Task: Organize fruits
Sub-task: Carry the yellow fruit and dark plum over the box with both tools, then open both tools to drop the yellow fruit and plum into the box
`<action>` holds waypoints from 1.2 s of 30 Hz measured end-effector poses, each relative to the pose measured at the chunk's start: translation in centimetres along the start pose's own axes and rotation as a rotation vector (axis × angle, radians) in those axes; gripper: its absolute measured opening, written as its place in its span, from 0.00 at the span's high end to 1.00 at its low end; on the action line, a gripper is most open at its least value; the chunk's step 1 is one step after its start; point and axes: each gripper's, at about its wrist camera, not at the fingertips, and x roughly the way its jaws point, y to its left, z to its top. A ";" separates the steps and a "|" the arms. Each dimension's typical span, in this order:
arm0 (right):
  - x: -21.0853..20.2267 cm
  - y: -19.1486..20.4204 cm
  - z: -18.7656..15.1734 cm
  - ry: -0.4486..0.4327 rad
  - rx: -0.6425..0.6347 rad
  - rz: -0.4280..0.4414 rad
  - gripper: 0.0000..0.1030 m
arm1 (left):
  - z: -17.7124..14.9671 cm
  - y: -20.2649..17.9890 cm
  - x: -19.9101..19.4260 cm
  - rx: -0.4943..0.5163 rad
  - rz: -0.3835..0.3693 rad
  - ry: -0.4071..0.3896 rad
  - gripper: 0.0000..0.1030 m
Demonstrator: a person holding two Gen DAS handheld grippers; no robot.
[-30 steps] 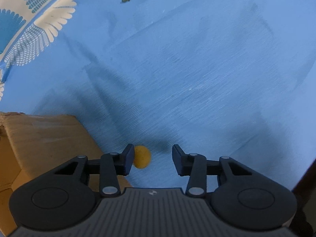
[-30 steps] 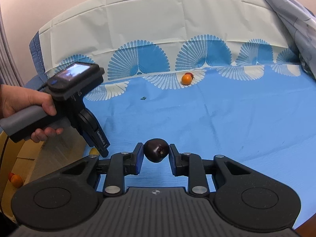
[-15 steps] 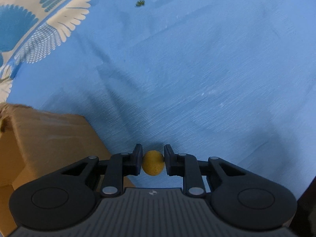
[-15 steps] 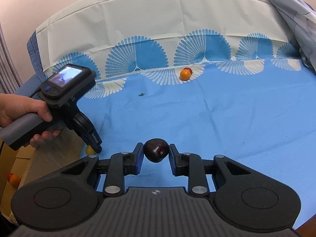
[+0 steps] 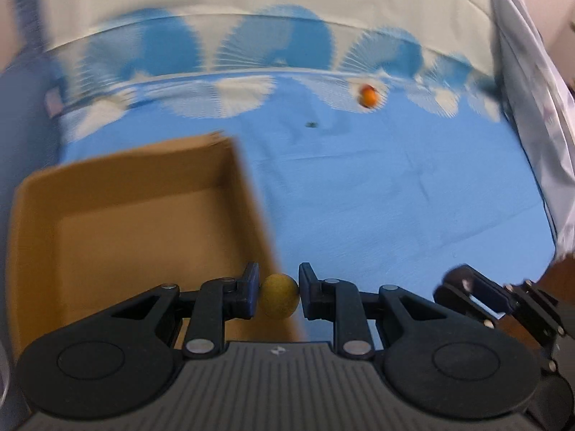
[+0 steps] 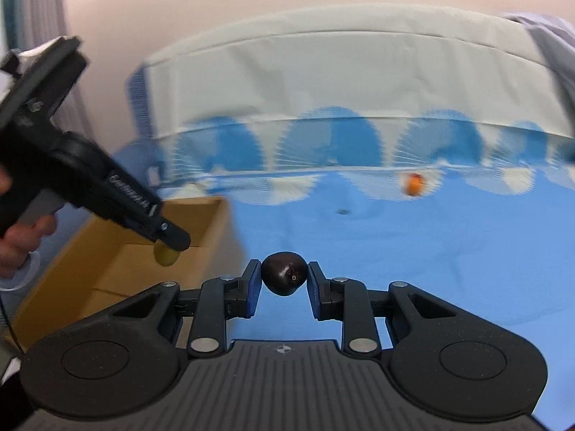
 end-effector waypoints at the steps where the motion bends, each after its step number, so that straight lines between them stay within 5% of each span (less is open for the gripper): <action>1: -0.1 1.4 -0.1 0.006 -0.012 0.022 0.72 | -1.1 0.9 -1.0 -0.019 0.019 -0.010 0.75; 6: -0.1 7.2 -1.1 0.056 -0.069 0.111 0.72 | -6.5 5.7 -4.3 -0.094 0.095 -0.020 0.75; 14: 1.2 13.6 -2.7 0.129 -0.158 0.149 0.72 | -11.1 11.5 -4.0 -0.166 0.132 0.002 0.75; 36: 8.3 16.9 -4.2 0.268 -0.262 0.141 0.72 | -11.5 14.5 2.4 -0.151 0.166 0.018 0.75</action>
